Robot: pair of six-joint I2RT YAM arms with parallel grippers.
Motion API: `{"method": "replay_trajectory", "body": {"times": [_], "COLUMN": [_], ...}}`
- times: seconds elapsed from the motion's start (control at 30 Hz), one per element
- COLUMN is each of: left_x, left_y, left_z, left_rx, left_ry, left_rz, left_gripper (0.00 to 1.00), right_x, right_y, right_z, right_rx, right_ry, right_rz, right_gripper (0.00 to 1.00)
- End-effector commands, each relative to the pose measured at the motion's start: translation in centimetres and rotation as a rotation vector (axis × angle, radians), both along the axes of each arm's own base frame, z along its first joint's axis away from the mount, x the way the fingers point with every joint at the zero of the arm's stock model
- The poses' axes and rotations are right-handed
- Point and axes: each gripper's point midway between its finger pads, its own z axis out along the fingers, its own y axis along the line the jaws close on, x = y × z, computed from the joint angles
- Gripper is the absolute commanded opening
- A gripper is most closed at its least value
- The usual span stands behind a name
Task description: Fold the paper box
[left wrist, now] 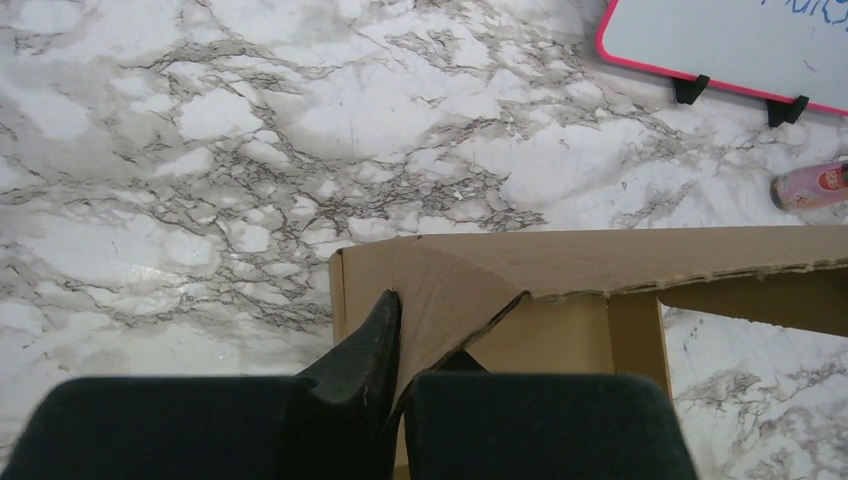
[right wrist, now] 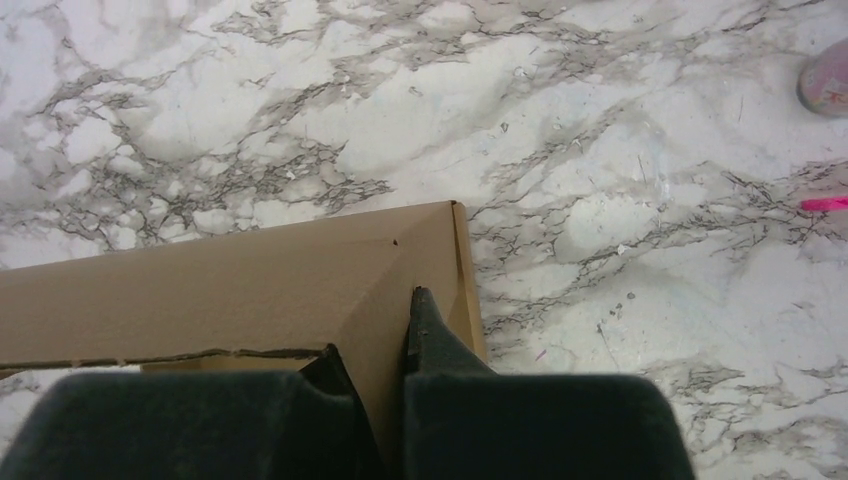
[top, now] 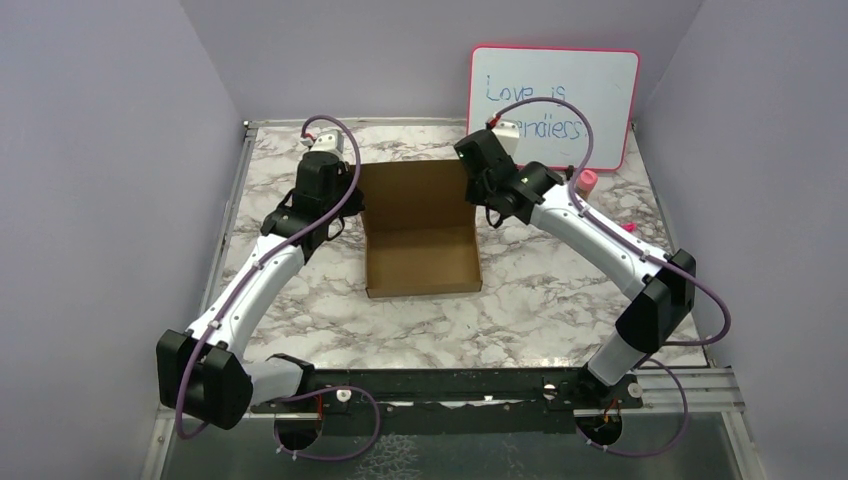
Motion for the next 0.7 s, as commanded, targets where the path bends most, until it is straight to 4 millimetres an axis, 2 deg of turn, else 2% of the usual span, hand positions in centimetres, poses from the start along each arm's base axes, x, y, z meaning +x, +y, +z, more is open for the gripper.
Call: {"method": "replay_trajectory", "body": {"times": [0.0,0.27,0.5,0.67], "left_x": [1.1,-0.3,-2.0,-3.7], "left_y": [0.6,1.2,1.2,1.2], "left_z": [2.3,1.3,-0.6,-1.9], "left_rx": [-0.112,-0.164,-0.205,-0.247], "left_ry": [-0.079,-0.084,-0.06,-0.048], "left_rz": [0.13,0.181,0.173,0.168], "left_gripper": [0.04,0.07,0.1,0.14], "right_x": [-0.1,-1.5,-3.2,-4.2], "right_y": [-2.0,-3.0,-3.9,-4.4], "right_z": [0.2,-1.0,-3.1,-3.6], "right_rx": [0.009,0.019,0.036,0.084], "right_ry": [-0.047,-0.066,-0.037,-0.044], "right_rz": [-0.137,-0.174,-0.216,-0.214], "right_gripper": [0.03,0.03,0.04,0.07]}}
